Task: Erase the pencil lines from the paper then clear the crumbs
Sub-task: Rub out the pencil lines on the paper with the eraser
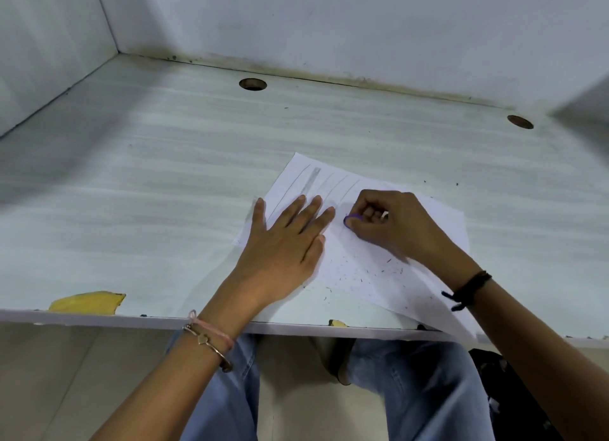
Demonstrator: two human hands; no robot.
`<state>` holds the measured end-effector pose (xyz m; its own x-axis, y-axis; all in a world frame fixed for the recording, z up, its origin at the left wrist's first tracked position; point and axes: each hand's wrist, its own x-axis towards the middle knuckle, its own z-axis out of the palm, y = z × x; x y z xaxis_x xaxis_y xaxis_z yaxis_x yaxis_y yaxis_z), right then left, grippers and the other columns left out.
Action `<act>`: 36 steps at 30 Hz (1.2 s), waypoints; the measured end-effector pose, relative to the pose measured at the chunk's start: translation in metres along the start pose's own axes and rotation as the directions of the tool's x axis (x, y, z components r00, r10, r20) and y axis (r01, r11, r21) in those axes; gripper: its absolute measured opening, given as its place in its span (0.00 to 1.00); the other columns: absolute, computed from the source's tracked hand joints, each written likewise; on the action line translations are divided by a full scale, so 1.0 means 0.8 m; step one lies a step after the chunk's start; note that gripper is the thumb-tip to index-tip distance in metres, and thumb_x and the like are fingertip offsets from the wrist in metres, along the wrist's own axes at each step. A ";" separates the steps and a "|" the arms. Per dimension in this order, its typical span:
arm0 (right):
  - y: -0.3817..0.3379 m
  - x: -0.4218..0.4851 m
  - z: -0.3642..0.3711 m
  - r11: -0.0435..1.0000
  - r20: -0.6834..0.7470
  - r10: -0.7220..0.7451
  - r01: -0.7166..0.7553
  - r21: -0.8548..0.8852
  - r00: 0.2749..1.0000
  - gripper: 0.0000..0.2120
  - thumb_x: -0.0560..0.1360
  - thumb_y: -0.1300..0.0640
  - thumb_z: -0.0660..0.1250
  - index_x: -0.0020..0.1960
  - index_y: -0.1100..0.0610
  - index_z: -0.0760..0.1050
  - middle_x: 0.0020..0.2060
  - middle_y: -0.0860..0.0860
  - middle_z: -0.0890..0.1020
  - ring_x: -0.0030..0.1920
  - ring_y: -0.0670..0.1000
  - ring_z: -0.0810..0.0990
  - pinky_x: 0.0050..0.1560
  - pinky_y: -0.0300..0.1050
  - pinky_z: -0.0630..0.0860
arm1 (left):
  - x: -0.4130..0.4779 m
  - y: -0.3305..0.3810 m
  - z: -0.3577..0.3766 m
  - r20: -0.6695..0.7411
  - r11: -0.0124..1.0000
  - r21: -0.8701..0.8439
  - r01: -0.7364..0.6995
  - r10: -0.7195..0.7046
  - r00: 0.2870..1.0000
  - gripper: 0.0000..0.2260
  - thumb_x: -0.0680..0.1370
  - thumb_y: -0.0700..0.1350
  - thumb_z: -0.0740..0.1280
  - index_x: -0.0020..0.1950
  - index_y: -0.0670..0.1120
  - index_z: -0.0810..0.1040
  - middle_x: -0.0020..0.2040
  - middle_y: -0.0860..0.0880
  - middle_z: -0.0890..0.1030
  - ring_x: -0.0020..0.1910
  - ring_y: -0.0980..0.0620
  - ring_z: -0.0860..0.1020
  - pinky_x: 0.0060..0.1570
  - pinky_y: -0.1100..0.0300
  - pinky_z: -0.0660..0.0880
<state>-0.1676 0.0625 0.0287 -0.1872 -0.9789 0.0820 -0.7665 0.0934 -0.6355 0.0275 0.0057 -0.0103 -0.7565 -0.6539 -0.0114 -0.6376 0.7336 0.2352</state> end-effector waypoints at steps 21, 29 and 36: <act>-0.020 0.012 -0.020 0.995 0.066 0.012 -0.005 -0.103 0.998 0.03 0.70 0.60 0.73 0.38 0.56 0.80 0.26 0.45 0.77 0.26 0.43 0.71 0.33 0.37 0.69 | 0.024 0.015 0.006 0.009 0.999 -0.032 0.019 -0.019 1.000 0.49 0.66 0.81 0.47 0.80 0.55 0.40 0.80 0.56 0.37 0.77 0.56 0.34 0.70 0.33 0.33; -0.025 0.018 -0.021 0.992 0.131 -0.016 0.033 -0.122 0.991 0.04 0.70 0.58 0.74 0.38 0.57 0.81 0.24 0.44 0.75 0.25 0.42 0.70 0.32 0.32 0.67 | 0.027 0.013 0.008 0.010 1.000 -0.017 0.014 -0.014 1.000 0.50 0.65 0.81 0.46 0.80 0.55 0.39 0.80 0.56 0.37 0.77 0.55 0.34 0.70 0.32 0.32; -0.028 0.010 -0.015 0.994 0.192 -0.032 0.050 -0.095 0.981 0.04 0.69 0.58 0.74 0.38 0.57 0.81 0.24 0.44 0.75 0.26 0.42 0.70 0.32 0.33 0.68 | 0.028 0.012 0.010 0.005 1.000 -0.009 0.009 -0.009 1.000 0.51 0.65 0.81 0.44 0.80 0.55 0.39 0.80 0.56 0.37 0.77 0.55 0.34 0.69 0.32 0.32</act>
<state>-0.1593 0.0549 0.0533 -0.0417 -0.9980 -0.0467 -0.8297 0.0606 -0.5550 0.0027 -0.0004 -0.0164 -0.7518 -0.6592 -0.0186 -0.6428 0.7263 0.2434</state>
